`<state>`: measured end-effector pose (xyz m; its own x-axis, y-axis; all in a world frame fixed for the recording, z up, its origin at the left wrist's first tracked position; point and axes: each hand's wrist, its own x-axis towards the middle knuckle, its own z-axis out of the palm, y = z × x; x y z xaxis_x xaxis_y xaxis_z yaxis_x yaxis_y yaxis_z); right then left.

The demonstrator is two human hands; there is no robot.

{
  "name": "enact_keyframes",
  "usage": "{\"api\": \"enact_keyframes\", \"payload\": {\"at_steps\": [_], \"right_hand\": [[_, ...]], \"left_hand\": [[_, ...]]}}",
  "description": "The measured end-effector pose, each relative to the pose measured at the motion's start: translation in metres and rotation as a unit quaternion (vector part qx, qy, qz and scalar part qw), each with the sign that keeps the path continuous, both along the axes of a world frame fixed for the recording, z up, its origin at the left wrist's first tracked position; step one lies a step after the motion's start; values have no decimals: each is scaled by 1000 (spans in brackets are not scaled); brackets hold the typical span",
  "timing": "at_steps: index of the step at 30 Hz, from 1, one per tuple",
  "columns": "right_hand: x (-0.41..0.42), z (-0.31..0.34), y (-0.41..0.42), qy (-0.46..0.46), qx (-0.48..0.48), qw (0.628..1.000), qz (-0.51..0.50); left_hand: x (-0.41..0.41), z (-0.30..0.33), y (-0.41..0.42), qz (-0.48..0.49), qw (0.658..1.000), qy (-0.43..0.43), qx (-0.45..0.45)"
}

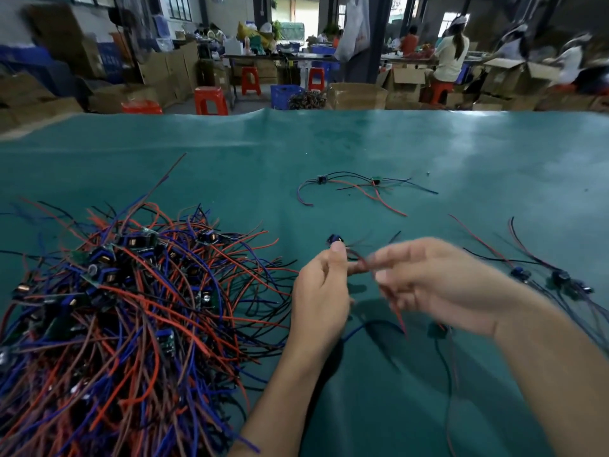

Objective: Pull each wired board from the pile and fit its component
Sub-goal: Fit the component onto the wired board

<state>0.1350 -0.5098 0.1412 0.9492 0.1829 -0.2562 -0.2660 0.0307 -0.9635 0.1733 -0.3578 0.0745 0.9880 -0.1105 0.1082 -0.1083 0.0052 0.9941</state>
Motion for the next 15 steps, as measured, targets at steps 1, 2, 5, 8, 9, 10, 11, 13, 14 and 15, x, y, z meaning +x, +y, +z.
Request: {"api": "enact_keyframes", "payload": {"at_steps": [1, 2, 5, 8, 9, 10, 11, 13, 14, 15], "right_hand": [[-8, -10, 7, 2, 12, 1000, 25], [-13, -17, 12, -5, 0, 999, 37], [-13, -32, 18, -79, -143, 986, -42], [-4, -42, 17, -123, -141, 962, -200], [-1, -45, 18, -142, -159, 947, -240], [0, -46, 19, -158, -202, 929, -267], [2, -46, 19, -169, -228, 917, -280], [1, -42, 19, -137, -127, 947, -260], [0, -39, 20, -105, -42, 967, -230], [-2, -36, 19, -84, 18, 975, -203]], "left_hand": [[0, 0, 0, -4, 1000, 0, -7], [-1, 1, 0, -12, 1000, -1, -15], [-1, 0, 0, -28, 999, -1, -24], [2, -2, 2, -40, 999, -27, -10], [2, -2, 2, -49, 998, -42, -4], [1, -1, 2, -59, 997, -56, 2], [-1, -1, 1, -72, 995, -64, 8], [-4, -1, 1, -103, 993, -65, 11], [-4, -1, 2, -120, 991, -62, 9], [-5, -1, 3, -137, 989, -57, 6]]}}
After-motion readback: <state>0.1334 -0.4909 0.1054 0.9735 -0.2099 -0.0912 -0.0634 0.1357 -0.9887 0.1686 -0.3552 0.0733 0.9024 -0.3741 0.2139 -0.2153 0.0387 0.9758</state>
